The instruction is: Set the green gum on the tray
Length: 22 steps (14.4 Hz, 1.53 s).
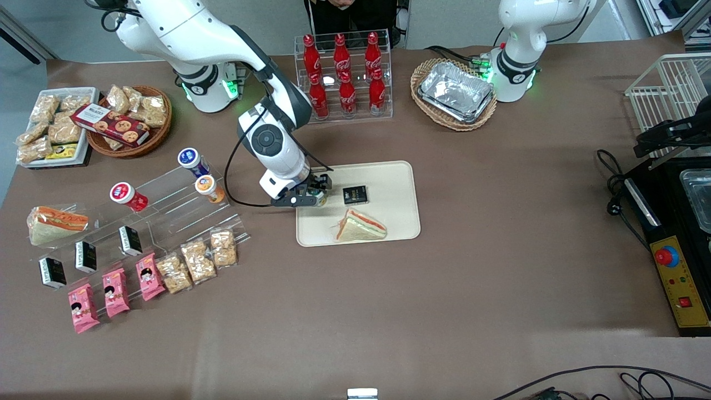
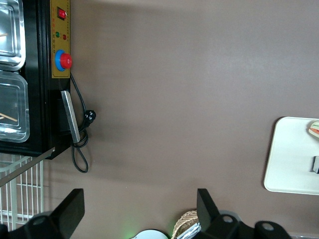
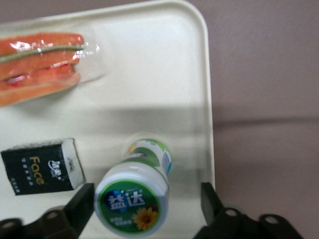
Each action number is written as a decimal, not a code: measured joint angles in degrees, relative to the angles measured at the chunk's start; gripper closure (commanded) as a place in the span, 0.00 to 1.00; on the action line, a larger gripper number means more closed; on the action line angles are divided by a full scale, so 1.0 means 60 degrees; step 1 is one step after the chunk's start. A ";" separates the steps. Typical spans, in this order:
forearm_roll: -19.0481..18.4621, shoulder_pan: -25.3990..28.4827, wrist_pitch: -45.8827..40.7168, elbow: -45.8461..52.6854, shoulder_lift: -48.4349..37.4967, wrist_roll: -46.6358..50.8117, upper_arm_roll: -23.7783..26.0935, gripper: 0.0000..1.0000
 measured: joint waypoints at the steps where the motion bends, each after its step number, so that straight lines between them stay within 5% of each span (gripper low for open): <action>1: 0.0000 -0.0073 -0.0146 0.0022 -0.0130 -0.0024 -0.0079 0.01; 10: -0.0006 -0.3528 -0.5222 0.1127 -0.3391 -0.1944 -0.0295 0.01; 22: -0.0668 -0.5988 -0.9747 0.5503 -0.3074 -0.4851 -0.0316 0.01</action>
